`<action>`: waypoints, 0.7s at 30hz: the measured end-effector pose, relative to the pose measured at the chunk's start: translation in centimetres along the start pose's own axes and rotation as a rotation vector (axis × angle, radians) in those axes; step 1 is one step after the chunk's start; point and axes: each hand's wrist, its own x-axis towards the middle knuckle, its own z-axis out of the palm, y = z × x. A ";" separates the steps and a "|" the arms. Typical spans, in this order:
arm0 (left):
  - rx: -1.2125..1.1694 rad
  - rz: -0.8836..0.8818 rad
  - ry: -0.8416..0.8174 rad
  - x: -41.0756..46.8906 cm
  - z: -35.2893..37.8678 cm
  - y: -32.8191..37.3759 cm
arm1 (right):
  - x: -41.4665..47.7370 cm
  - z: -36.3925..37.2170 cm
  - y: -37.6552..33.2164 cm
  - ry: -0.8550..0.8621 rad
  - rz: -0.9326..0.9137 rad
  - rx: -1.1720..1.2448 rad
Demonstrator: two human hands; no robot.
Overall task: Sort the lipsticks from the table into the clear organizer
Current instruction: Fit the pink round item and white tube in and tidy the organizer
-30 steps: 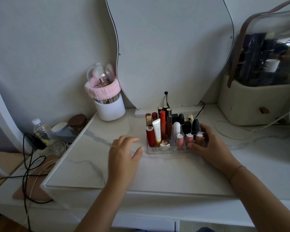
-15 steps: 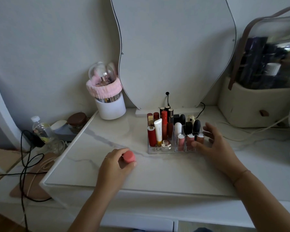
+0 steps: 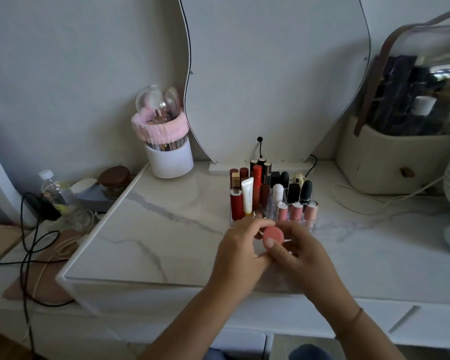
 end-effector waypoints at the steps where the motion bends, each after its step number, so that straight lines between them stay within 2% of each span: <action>1: 0.016 0.003 -0.008 0.3 0.4 0.1 | 0.2 0.0 0.1 0.007 -0.012 -0.023; 5: 0.089 0.016 -0.084 1.3 0.7 -0.6 | 1.0 -1.2 0.8 0.101 -0.036 -0.086; 8: 0.254 0.011 -0.175 2.2 0.3 -2.1 | 1.2 -2.4 1.6 0.175 -0.003 -0.072; 16: 0.628 0.065 -0.269 4.5 1.4 -2.6 | 1.0 -2.4 1.8 0.162 -0.032 0.009; 21: 0.702 0.093 -0.272 5.1 2.0 -2.5 | 0.9 -2.5 1.6 0.150 -0.050 0.035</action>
